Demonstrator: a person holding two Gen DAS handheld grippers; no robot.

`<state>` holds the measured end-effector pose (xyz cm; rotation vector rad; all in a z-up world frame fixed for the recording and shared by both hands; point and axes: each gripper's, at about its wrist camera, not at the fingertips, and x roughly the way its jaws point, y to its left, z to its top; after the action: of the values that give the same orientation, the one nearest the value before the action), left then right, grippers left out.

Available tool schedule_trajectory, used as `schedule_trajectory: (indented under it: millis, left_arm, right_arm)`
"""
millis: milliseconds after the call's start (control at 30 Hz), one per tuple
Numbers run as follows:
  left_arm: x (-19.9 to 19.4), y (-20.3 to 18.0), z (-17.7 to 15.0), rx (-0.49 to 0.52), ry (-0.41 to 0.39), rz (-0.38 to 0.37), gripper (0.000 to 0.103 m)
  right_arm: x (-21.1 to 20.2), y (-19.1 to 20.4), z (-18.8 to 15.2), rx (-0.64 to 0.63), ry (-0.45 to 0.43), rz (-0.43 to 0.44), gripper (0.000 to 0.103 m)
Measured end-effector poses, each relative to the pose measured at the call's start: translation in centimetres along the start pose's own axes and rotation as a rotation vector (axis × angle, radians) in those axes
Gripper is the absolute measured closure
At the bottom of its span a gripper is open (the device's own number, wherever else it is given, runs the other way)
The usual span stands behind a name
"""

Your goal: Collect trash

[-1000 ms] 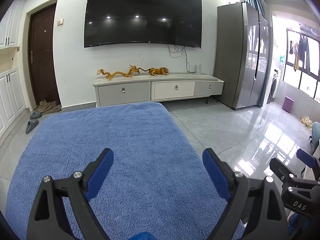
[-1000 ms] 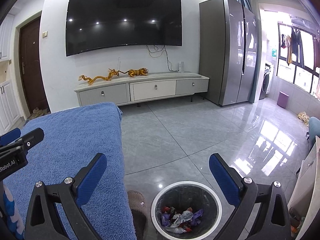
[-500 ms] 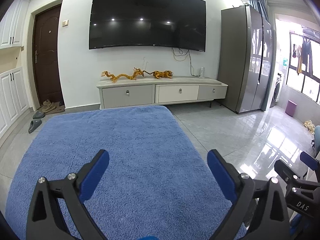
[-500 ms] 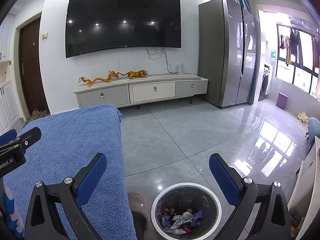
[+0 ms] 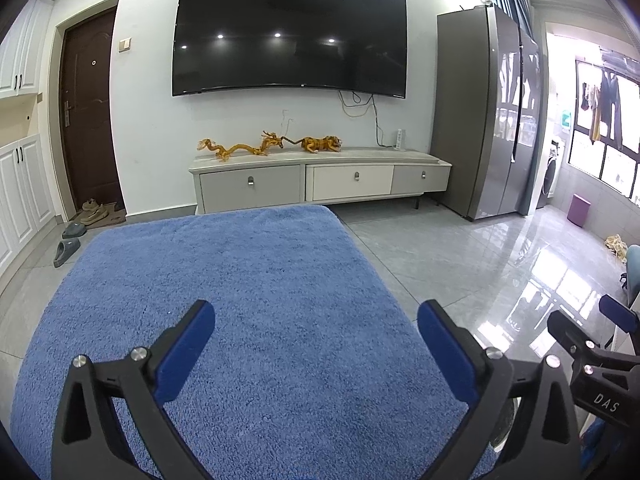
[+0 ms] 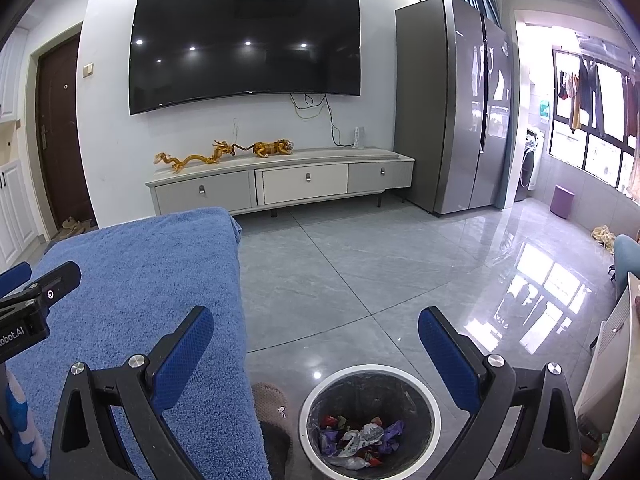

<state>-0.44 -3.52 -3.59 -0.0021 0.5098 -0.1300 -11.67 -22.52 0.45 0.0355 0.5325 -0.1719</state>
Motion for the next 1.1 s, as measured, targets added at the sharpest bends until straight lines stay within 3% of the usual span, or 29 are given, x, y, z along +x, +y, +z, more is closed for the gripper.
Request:
schedule_trajectory:
  millis: [1100]
  left_arm:
    - [0.37,-0.75,-0.45,0.033,0.025,-0.007,0.001]
  right_arm:
    - [0.83,-0.22,-0.43,0.011,0.019,-0.001,0.0]
